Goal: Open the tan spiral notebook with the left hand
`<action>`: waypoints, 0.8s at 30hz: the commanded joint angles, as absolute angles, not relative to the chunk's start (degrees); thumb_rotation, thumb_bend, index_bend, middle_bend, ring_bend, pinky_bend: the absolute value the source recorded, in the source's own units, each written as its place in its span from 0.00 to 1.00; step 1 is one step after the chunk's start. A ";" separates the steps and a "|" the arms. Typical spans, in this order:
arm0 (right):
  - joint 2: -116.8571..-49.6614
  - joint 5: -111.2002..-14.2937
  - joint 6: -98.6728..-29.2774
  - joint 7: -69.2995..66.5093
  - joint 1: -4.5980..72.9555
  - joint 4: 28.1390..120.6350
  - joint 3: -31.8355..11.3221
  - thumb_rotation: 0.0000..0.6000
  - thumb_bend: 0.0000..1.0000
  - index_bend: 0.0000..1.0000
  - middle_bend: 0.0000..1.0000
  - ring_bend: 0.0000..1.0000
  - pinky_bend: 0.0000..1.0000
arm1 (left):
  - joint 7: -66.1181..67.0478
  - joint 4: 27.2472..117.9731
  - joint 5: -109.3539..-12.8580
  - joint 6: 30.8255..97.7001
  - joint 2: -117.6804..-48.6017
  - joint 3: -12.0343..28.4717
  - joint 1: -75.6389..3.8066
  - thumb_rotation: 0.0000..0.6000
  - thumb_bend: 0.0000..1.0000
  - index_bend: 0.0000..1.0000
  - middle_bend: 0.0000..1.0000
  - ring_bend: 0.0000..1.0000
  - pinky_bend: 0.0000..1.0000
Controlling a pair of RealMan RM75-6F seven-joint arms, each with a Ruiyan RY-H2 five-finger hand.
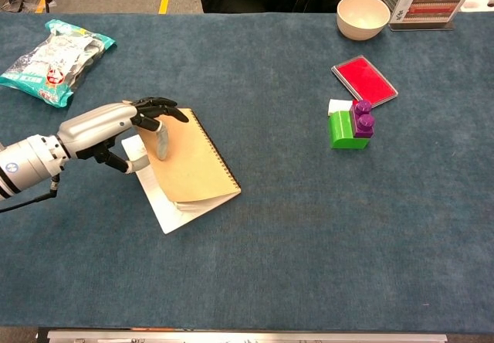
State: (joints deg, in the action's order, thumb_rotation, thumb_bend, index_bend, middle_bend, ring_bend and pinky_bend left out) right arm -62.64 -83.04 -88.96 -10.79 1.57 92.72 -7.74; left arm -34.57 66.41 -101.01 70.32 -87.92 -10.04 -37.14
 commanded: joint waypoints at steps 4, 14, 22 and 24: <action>-62.74 -83.23 -89.08 -10.99 1.65 92.56 -7.81 1.00 0.53 0.38 0.37 0.28 0.37 | -35.10 66.27 -100.39 71.51 -86.53 -10.51 -35.56 1.00 0.43 0.66 0.19 0.02 0.00; -63.06 -83.67 -88.91 -10.73 2.07 92.83 -7.87 1.00 0.53 0.38 0.37 0.28 0.37 | -37.70 62.72 -98.63 73.85 -83.37 -11.56 -31.47 1.00 0.43 0.69 0.24 0.05 0.00; -63.15 -84.08 -88.78 -10.08 2.32 93.57 -7.71 1.00 0.53 0.38 0.37 0.28 0.37 | -39.36 58.70 -97.34 74.44 -80.41 -11.29 -29.53 1.00 0.45 0.71 0.25 0.05 0.00; -63.26 -84.08 -88.87 -10.03 2.23 93.57 -7.60 1.00 0.53 0.38 0.37 0.28 0.37 | -38.26 58.90 -97.84 74.89 -79.40 -11.14 -29.60 1.00 0.45 0.71 0.25 0.05 0.00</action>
State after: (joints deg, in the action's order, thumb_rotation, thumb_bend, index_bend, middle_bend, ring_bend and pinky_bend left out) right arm -63.24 -84.08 -88.85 -10.04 2.24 93.57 -7.61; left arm -38.87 58.86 -97.56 74.58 -79.98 -11.25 -29.65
